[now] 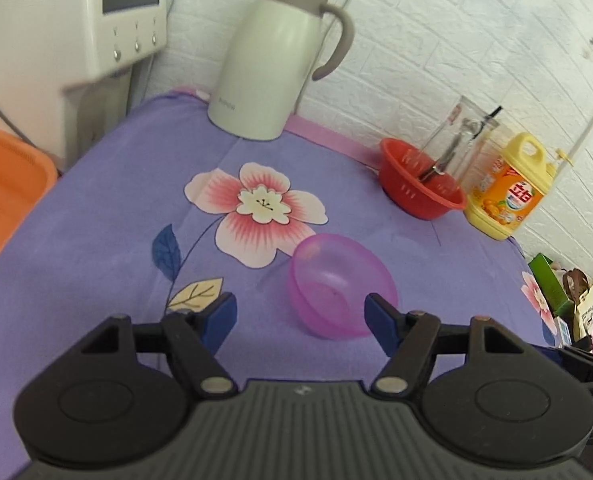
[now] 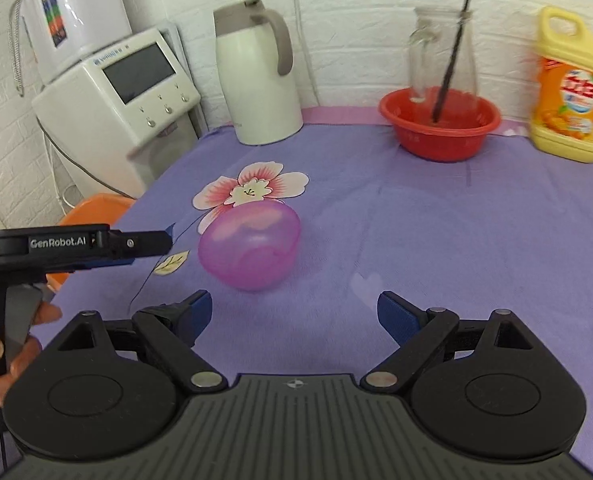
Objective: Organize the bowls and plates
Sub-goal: 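Open the left gripper and move it to the pink plastic bowl, then close the left gripper on the pink bowl rim and lift it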
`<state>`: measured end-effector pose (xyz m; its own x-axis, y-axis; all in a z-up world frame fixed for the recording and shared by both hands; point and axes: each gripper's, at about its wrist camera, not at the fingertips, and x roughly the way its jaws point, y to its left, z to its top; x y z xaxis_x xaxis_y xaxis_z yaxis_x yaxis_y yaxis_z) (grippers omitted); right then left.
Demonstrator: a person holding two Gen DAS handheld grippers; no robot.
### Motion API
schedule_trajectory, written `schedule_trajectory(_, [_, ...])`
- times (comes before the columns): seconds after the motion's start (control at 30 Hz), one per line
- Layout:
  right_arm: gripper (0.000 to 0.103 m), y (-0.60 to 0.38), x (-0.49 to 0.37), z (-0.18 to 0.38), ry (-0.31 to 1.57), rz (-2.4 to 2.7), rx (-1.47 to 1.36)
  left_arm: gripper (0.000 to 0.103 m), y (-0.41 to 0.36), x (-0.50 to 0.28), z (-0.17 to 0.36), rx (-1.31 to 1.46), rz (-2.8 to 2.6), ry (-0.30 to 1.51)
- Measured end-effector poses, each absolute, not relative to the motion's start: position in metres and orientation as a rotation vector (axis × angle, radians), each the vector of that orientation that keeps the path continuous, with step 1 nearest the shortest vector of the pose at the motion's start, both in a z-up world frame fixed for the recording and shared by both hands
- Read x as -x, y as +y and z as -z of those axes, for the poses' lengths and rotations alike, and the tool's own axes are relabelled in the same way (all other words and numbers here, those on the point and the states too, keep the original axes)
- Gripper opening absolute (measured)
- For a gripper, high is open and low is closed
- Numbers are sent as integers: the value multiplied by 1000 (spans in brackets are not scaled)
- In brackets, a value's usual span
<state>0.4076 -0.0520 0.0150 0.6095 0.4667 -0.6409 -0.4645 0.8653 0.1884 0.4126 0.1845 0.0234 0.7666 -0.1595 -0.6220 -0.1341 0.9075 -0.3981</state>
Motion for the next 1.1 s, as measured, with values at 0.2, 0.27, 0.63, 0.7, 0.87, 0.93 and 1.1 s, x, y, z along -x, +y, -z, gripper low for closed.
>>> schedule_trajectory(0.2, [103,-11,-461,12,805,-525,63,71,189,-468,2,443,14,768])
schedule_trajectory(0.27, [103,-5,-471,19,815,-522,70,71,190,-481,10,444,19,788])
schedule_trajectory(0.63, [103,15,-487,34,841,-526,101,59,184,-498,22,438,50,785])
schedule_trajectory(0.7, [101,20,-486,36,838,-530,111,52,183,-497,25,443,46,791])
schedule_trajectory(0.87, [76,33,-481,38,802,-530,145,22,184,-494,27,455,35,783])
schedule_trajectory(0.93, [77,41,-477,37,811,-546,140,21,181,-492,26,479,44,796])
schedule_trajectory(1.1, [77,36,-459,24,789,-568,147,21,183,-472,13,497,67,777])
